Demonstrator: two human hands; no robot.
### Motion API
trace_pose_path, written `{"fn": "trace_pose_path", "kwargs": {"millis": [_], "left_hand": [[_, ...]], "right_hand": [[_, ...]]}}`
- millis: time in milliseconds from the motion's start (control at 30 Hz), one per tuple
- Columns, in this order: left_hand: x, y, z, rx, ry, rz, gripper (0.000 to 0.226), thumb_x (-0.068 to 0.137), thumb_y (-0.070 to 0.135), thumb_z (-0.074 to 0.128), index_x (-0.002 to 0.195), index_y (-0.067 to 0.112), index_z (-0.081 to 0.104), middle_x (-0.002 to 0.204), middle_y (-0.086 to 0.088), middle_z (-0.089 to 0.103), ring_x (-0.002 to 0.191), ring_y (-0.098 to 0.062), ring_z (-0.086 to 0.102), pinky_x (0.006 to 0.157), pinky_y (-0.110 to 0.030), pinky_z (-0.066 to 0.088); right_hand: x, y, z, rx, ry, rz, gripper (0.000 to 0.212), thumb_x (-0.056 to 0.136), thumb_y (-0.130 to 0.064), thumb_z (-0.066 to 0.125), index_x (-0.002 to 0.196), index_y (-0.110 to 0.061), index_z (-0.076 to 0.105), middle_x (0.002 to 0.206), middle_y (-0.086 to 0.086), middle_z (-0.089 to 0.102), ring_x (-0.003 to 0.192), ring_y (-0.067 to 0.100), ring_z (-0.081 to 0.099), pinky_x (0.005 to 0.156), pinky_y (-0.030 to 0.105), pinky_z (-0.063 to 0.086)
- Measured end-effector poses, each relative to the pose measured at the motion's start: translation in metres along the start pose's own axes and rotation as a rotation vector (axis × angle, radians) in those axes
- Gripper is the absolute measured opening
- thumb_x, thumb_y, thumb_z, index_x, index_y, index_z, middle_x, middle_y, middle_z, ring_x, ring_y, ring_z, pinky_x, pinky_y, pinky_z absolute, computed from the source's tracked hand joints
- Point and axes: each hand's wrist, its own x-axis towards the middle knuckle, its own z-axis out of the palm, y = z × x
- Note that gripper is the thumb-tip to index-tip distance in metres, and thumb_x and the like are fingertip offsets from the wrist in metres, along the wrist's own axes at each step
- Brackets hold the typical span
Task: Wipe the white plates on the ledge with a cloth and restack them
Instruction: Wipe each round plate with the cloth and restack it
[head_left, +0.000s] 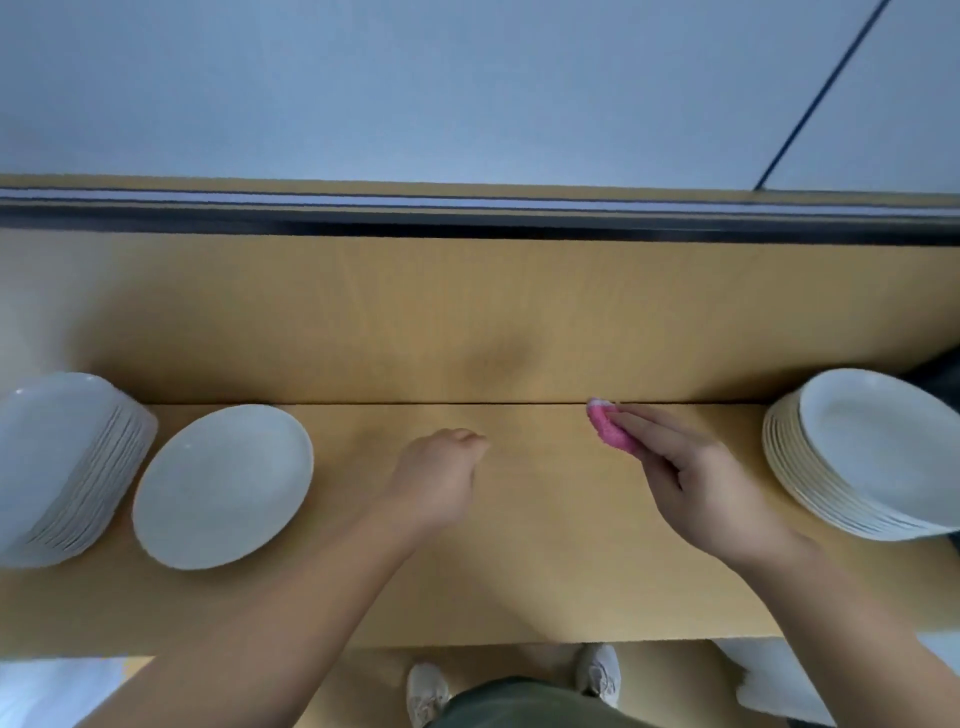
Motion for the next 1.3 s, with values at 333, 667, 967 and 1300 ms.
{"fn": "trace_pose_path", "kwargs": {"millis": [333, 667, 967, 1300], "left_hand": [[0.117, 0.208, 0.044, -0.082, 0.000, 0.257, 0.019, 0.093, 0.024, 0.045, 0.104, 0.017, 0.059, 0.096, 0.001, 0.064, 0.086, -0.025, 0.061, 0.069, -0.033, 0.049], [0.194, 0.332, 0.071, -0.193, -0.089, 0.092, 0.037, 0.100, 0.038, 0.041, 0.123, 0.010, 0.051, 0.106, -0.007, 0.065, 0.097, -0.028, 0.061, 0.073, -0.034, 0.047], [0.209, 0.354, 0.081, -0.298, -0.140, -0.073, 0.017, 0.096, 0.019, 0.048, 0.104, 0.006, 0.056, 0.110, -0.009, 0.052, 0.083, -0.020, 0.050, 0.070, -0.028, 0.038], [0.209, 0.367, 0.066, -0.446, -0.101, -0.185, 0.007, 0.093, 0.010, 0.044, 0.100, 0.010, 0.043, 0.078, 0.002, 0.049, 0.071, -0.019, 0.052, 0.049, -0.028, 0.033]], "right_hand": [[-0.086, 0.093, -0.144, -0.087, 0.254, 0.188, 0.042, 0.094, 0.009, 0.052, 0.131, -0.011, 0.060, 0.134, -0.015, 0.057, 0.127, 0.000, 0.050, 0.106, 0.019, 0.039], [-0.119, 0.166, -0.219, -0.033, 0.273, 0.259, 0.042, 0.098, 0.004, 0.050, 0.134, -0.016, 0.058, 0.137, -0.012, 0.057, 0.129, 0.007, 0.050, 0.108, 0.034, 0.043], [-0.122, 0.190, -0.235, -0.004, 0.255, 0.243, 0.044, 0.096, 0.010, 0.046, 0.133, -0.011, 0.059, 0.137, -0.009, 0.057, 0.129, 0.008, 0.051, 0.109, 0.032, 0.041], [-0.115, 0.190, -0.244, -0.002, 0.262, 0.196, 0.045, 0.095, 0.012, 0.047, 0.133, -0.009, 0.058, 0.137, -0.007, 0.057, 0.129, 0.009, 0.051, 0.109, 0.029, 0.040]]}}
